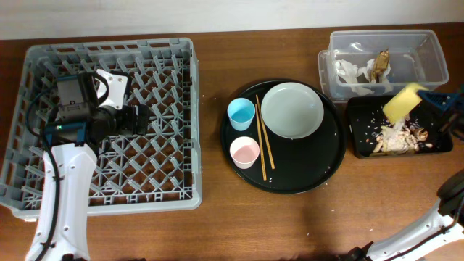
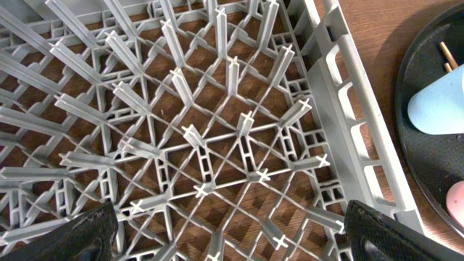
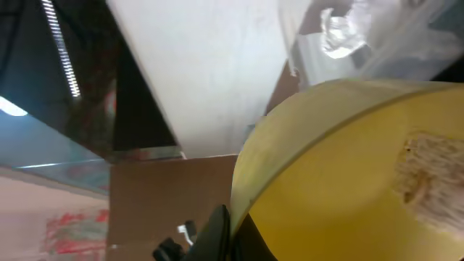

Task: Sort waste into correct bins and load items into the dishwasher rack
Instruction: 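Grasp the yellow bowl and tip the rice onto the black tray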

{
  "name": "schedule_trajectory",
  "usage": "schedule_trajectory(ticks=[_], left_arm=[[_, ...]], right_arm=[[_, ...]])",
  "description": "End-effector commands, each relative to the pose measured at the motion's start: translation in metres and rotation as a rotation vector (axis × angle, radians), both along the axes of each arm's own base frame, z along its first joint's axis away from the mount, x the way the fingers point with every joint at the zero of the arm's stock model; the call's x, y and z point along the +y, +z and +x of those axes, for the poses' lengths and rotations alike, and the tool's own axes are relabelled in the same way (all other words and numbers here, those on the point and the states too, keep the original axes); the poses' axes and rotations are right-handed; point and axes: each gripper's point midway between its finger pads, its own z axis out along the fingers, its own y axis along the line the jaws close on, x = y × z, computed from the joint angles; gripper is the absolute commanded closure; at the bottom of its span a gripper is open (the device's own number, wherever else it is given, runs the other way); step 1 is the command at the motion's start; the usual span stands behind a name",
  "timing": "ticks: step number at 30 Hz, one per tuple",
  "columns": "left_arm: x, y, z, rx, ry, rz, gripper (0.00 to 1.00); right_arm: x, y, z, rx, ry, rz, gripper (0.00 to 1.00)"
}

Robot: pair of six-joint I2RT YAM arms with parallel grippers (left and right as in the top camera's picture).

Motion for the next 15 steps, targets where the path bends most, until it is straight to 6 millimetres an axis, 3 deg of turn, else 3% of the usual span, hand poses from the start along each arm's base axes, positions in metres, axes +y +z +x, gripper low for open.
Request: schedule_trajectory(ticks=[1,6,9,12,15], left_arm=[[-0.003,0.006,0.002,-0.015,-0.018,-0.008,0.00],[-0.003,0.006,0.002,-0.015,-0.018,-0.008,0.00],[-0.003,0.006,0.002,-0.015,-0.018,-0.008,0.00],[-0.003,0.006,0.002,-0.015,-0.018,-0.008,0.00],[-0.003,0.006,0.002,-0.015,-0.018,-0.008,0.00]], right_arm=[[-0.005,0.011,0.002,-0.058,-0.025,0.058,0.96],[-0.005,0.012,0.003,-0.080,-0.025,0.043,0.96],[0.012,0.014,0.010,-0.087,0.017,0.036,0.96],[-0.002,0.011,0.013,-0.136,0.003,-0.020,0.96],[0.009,0.017,0.008,-0.137,0.013,-0.017,0.96]])
